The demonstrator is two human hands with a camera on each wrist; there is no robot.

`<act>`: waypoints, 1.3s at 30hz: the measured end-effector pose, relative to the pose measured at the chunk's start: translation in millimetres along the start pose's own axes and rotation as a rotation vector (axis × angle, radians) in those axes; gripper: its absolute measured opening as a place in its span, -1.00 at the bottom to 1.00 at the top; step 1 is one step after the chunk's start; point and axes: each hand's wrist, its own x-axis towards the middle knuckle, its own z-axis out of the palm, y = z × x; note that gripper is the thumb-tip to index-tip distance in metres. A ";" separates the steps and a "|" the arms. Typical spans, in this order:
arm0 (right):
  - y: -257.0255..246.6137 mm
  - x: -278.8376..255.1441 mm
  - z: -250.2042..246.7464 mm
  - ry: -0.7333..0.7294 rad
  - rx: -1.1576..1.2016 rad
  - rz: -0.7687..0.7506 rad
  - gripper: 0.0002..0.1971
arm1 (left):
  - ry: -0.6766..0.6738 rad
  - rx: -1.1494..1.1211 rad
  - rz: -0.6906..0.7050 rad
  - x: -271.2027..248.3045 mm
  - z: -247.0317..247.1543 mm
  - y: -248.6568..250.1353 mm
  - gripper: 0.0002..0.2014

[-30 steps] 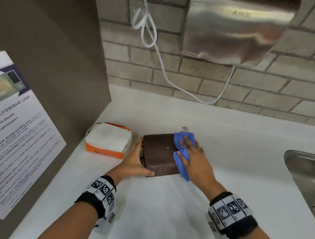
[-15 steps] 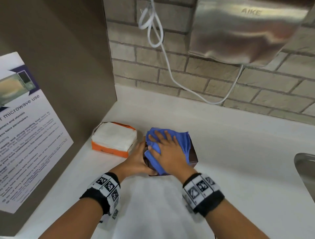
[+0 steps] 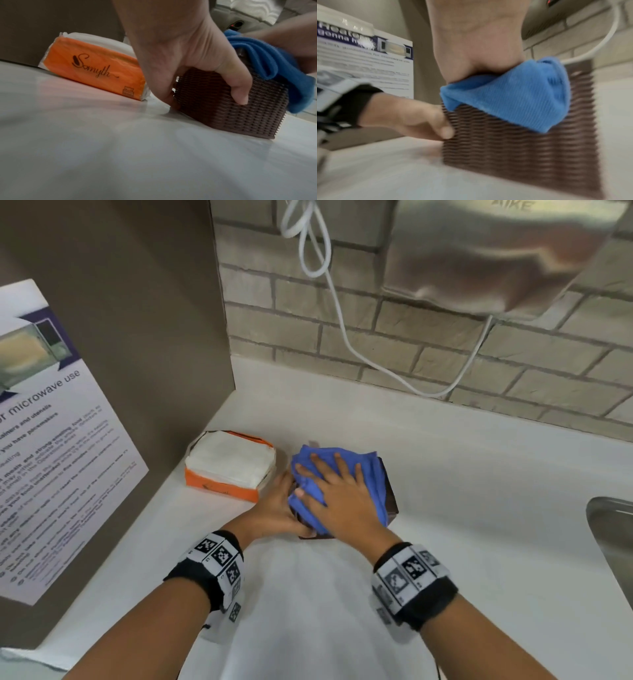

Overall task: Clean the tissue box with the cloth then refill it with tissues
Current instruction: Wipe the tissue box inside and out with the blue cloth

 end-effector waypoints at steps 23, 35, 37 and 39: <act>112.4 -4.9 -76.5 0.223 1.506 0.618 -0.70 | 0.001 -0.422 -0.118 -11.9 -18.1 28.4 -0.36; 12.6 -8.5 -76.3 0.389 0.765 -0.067 -0.71 | 0.074 -0.455 -0.098 -14.2 -3.5 29.5 -0.35; -3.0 -1.6 -49.1 0.326 0.344 -0.237 -0.60 | 0.118 -0.419 -0.060 -15.7 -1.8 29.3 -0.45; -2.1 2.4 -35.7 0.340 0.091 -0.251 -0.42 | 0.137 -0.418 -0.008 -20.4 -0.4 29.3 -0.52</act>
